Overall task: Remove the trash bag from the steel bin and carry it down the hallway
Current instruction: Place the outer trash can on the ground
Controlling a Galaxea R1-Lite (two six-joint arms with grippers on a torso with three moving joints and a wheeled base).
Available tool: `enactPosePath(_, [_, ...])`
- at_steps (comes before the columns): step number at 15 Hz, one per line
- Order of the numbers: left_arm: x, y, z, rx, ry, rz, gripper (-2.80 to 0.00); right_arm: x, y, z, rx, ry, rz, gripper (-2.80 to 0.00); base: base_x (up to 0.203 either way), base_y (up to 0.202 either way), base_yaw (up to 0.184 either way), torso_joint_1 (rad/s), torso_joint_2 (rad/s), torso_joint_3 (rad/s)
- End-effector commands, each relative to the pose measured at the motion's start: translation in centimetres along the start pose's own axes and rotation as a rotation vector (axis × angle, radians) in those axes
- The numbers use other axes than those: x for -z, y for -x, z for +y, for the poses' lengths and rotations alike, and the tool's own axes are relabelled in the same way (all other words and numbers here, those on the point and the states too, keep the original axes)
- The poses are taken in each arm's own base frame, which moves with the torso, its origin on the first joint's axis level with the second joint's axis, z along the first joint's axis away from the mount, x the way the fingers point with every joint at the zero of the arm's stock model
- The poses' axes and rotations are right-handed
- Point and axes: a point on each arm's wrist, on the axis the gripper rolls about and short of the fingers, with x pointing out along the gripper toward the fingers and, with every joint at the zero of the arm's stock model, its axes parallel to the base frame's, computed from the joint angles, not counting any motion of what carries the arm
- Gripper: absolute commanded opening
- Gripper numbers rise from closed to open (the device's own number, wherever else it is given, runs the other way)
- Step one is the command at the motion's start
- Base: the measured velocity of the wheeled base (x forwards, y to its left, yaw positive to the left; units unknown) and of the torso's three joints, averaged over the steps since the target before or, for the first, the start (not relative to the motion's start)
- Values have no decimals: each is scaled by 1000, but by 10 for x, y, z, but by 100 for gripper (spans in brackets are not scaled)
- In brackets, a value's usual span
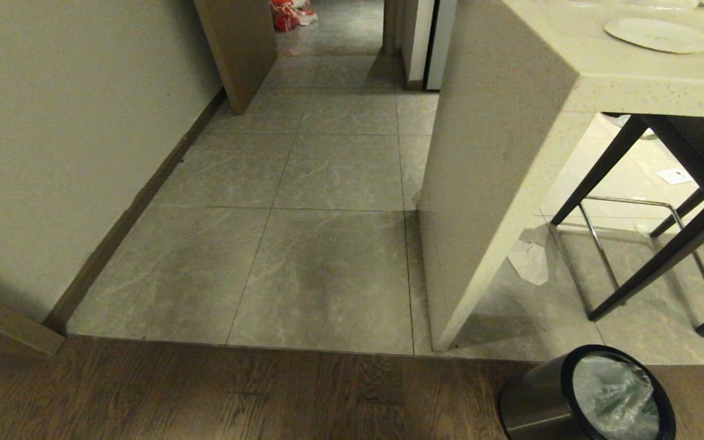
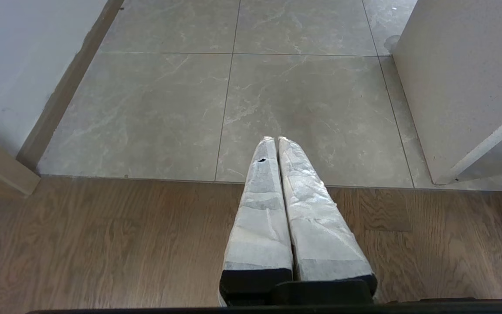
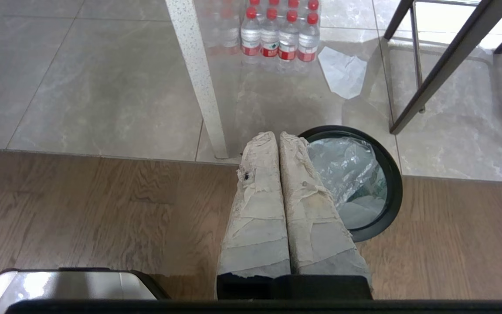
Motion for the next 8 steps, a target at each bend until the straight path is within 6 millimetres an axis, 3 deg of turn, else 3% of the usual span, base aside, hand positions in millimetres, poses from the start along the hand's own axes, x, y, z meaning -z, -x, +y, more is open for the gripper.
enactPosePath(1, [0,0,0,-1,1,1,-280,0,0,0,0,4,0,-280,0,0,0,0,0,0])
enactPosePath(6, [0,0,0,-1,1,1,-280,0,0,0,1,4,0,-280,0,0,0,0,0,0])
enactPosePath(8, [0,0,0,-1,1,0,-280,-14,5,-1,13,-28,-7,-280,0,0,0,0,0,0])
